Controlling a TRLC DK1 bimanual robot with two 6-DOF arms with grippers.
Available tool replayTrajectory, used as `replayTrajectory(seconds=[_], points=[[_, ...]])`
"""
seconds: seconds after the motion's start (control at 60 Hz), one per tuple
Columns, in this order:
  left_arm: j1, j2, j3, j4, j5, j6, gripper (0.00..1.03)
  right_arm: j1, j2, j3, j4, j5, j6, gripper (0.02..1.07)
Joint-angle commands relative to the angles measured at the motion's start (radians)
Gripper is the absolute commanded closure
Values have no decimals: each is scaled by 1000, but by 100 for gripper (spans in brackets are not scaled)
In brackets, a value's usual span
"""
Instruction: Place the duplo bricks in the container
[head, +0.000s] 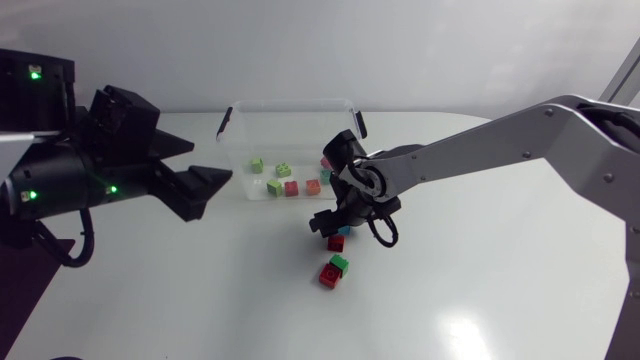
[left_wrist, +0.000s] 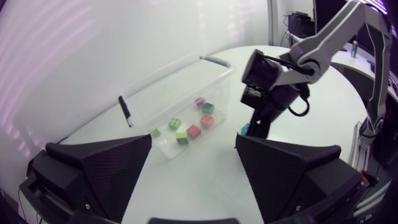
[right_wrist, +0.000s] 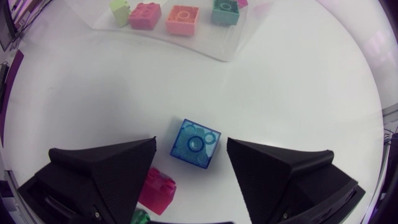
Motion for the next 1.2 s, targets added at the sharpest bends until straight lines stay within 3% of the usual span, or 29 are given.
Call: replayTrajectory(seconds=[0.0,0.133,0.3,0.517,0.817,1.183], points=[[-40,-13,-41,-23,10,26,11,-2,35,23,-25,9,30,41],[-83,41,-42,-57,48,28,11,-11,36,23,-25,-4,27,78],[-181,165,-53,-54,50,23,12,-36,-42,-35,-26,-13,23,79],[-246,372,20,-43,50,6,12,-103,-268,-135,-44,-13,-19,79],[-347,640,157,-45,-15,-130,12,-220,-504,-160,-110,-31,-48,79],[-421,895,395,-196,-53,-256,12,-278,-556,-132,-140,-74,-48,79]])
